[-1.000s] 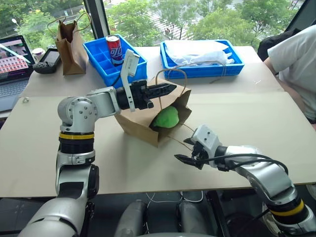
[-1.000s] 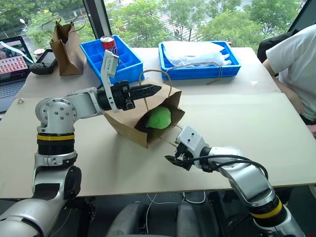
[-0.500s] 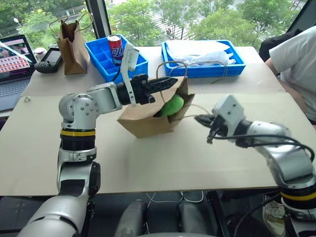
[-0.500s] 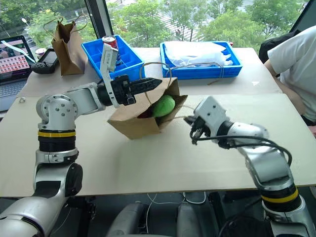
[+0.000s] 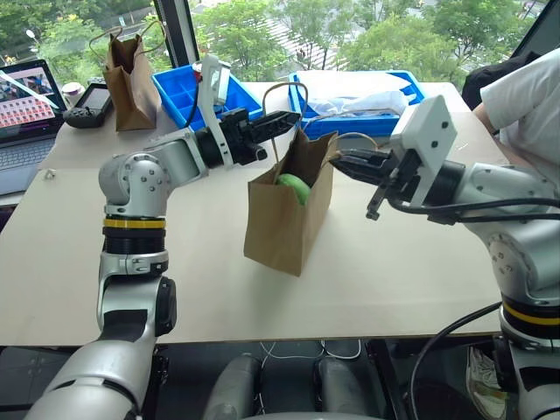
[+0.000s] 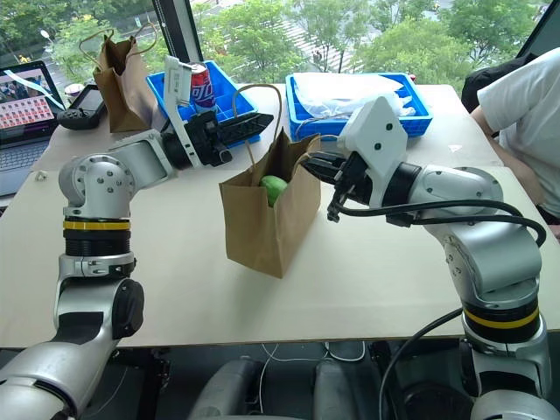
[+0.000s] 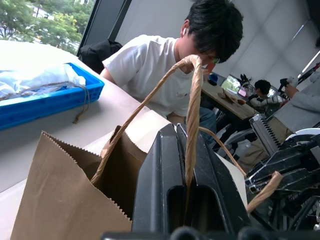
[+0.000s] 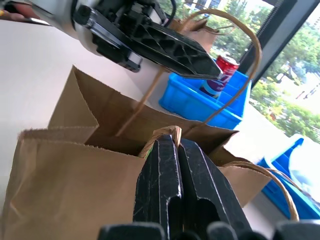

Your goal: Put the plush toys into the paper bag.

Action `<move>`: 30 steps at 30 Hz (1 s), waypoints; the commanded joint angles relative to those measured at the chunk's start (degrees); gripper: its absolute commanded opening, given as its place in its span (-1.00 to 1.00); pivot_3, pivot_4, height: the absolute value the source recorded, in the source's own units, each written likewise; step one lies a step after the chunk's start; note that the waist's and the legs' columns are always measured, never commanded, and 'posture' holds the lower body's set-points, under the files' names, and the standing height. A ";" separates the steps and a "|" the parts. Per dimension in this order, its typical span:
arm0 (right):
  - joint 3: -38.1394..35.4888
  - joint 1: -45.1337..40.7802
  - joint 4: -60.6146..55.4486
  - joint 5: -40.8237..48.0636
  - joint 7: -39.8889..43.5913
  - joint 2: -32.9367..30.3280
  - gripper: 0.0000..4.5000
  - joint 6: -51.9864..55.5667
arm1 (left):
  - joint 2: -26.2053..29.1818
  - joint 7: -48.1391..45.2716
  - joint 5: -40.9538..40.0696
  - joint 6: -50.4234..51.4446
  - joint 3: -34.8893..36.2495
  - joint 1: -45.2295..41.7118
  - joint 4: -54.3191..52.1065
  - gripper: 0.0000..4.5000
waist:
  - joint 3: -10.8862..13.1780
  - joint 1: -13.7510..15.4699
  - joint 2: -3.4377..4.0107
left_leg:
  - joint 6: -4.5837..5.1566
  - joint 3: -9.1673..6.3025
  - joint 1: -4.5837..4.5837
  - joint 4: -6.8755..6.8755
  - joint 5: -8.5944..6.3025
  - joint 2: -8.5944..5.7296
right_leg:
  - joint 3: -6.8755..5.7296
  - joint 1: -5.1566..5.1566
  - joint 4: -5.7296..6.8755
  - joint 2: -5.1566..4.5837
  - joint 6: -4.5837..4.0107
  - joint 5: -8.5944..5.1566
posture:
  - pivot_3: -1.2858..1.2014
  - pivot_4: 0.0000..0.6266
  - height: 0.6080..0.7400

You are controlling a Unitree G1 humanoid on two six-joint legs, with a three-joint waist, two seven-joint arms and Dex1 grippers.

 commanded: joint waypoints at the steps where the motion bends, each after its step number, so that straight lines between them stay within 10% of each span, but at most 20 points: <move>1: 0.42 -1.27 -2.30 1.57 -0.03 0.00 -0.96 1.37 | 1.49 -1.07 -1.17 1.41 0.24 1.06 -4.48 -1.00 | 0.00 -0.02 0.00 | 0.00 0.00 0.00 0.00 0.00 0.00 | 0.00 -0.01 0.01 0.00 0.00 0.00 | 0.03 -0.52 1.00; 9: 0.83 1.19 -4.22 6.37 1.46 -1.50 -1.00 7.23 | 6.52 -2.58 -2.94 9.25 -0.34 3.70 -7.06 -0.74 | 0.00 -0.18 0.00 | 0.00 0.00 0.01 -0.01 0.00 0.01 | 0.00 -0.03 0.04 0.02 0.00 0.00 | 0.03 -0.52 1.00; 20: -12.37 -2.24 -0.40 17.88 5.72 -8.11 0.61 10.63 | 16.34 -11.56 -2.72 7.58 1.83 1.02 -2.59 0.95 | 0.00 -0.17 0.00 | 0.00 -0.01 0.00 -0.01 0.00 0.02 | -0.01 -0.04 0.01 0.02 -0.01 0.00 | 0.03 -0.52 1.00; 23: -15.19 -2.93 -0.01 23.11 6.14 -9.70 0.99 13.23 | 19.38 -15.79 -2.65 6.96 0.73 1.55 -2.25 1.00 | 0.00 -0.24 0.00 | 0.01 0.00 0.01 -0.04 0.00 0.04 | -0.01 -0.04 0.01 0.02 -0.01 0.00 | 0.03 -0.52 1.00; 30: -20.99 3.07 -1.37 33.34 9.63 -18.08 0.88 19.80 | 29.00 -34.12 -3.45 3.77 -0.65 10.95 -6.83 1.00 | 0.00 -0.24 0.01 | 0.04 0.00 -0.06 -0.07 -0.03 0.05 | 0.00 -0.05 -0.09 -0.05 -0.01 -0.01 | 0.03 -0.52 1.00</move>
